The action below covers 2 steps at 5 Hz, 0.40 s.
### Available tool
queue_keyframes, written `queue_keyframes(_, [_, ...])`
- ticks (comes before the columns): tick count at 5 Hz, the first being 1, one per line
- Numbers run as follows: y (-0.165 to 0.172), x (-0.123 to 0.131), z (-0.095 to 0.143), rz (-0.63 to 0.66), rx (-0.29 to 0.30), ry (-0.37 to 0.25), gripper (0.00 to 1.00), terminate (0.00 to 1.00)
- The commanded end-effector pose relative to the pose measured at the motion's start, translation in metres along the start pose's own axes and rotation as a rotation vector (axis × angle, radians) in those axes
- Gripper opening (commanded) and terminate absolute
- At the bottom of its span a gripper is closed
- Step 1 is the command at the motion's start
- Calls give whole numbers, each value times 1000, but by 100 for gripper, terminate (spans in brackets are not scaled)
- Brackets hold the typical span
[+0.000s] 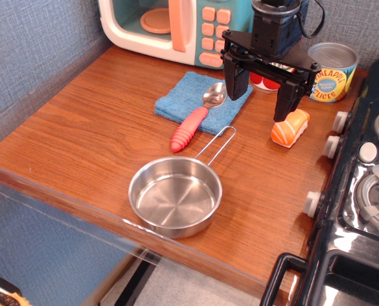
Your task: Place the pot near the lower left edge of the blue cloth
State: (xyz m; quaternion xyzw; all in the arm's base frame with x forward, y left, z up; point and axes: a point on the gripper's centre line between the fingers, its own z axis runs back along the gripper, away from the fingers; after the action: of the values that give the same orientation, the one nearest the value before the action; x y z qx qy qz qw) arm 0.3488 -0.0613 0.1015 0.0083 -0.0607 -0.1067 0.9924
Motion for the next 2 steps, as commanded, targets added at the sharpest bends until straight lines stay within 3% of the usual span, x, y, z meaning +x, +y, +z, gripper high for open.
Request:
queue_keyframes(1, [0, 0, 0, 0, 0, 0, 100, 0])
queue_keyframes(2, [-9, -22, 5, -30, -32, -21, 100, 0])
